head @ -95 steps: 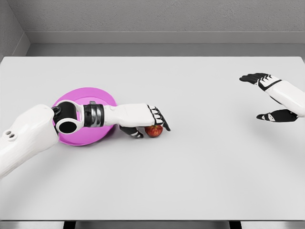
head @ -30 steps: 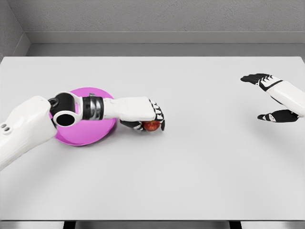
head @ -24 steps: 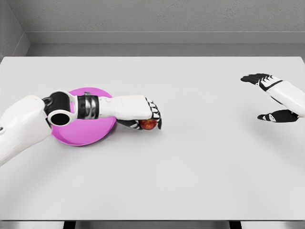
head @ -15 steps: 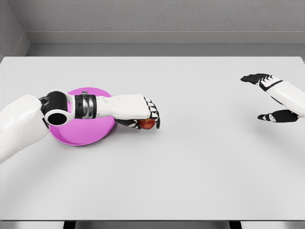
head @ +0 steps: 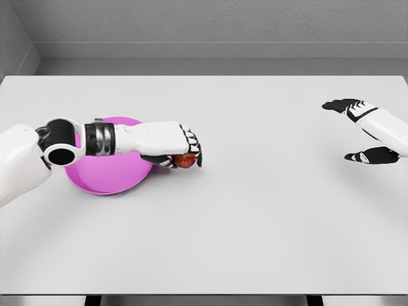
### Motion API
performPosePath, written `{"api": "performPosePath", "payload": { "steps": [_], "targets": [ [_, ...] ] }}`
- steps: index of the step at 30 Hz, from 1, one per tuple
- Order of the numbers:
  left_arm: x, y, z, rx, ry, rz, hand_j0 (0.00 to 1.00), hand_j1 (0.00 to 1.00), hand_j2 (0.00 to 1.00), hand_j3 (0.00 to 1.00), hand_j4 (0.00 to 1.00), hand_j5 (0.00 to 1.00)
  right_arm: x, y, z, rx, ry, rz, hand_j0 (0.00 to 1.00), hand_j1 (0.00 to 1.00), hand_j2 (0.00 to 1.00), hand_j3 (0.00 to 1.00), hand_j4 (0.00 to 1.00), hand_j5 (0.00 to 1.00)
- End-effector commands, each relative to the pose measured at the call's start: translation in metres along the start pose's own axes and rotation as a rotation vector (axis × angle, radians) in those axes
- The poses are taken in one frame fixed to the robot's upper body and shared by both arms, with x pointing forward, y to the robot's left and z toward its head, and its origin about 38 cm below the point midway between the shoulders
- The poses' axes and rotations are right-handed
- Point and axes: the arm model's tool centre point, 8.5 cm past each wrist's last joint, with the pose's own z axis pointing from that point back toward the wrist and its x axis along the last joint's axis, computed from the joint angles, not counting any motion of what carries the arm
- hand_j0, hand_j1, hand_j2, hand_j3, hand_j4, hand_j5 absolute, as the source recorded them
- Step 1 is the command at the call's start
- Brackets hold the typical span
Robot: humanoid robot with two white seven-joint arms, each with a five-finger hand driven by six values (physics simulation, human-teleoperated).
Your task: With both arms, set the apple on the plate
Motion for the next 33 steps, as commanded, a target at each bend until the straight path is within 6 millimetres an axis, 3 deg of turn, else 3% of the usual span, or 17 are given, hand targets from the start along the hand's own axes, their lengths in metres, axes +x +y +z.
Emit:
{"api": "performPosePath", "payload": {
  "steps": [1, 19, 33],
  "targets": [
    [-0.002, 0.001, 0.004, 0.007, 0.007, 0.008, 0.59, 0.59, 0.59, 0.59, 0.59, 0.59, 0.0, -0.001, 0.0, -0.006, 0.0, -0.005, 1.0, 1.0, 1.0, 1.0, 1.0, 1.0],
    [-0.016, 0.004, 0.045, 0.01, 0.08, 0.018, 0.59, 0.59, 0.59, 0.59, 0.59, 0.59, 0.0, -0.001, 0.0, -0.006, 0.0, -0.005, 1.0, 1.0, 1.0, 1.0, 1.0, 1.0],
    [-0.036, 0.003, 0.113, -0.006, 0.213, 0.03, 0.6, 0.6, 0.6, 0.6, 0.6, 0.6, -0.001, 0.0, 0.001, -0.005, 0.003, -0.008, 1.0, 1.0, 1.0, 1.0, 1.0, 1.0]
  ]
}}
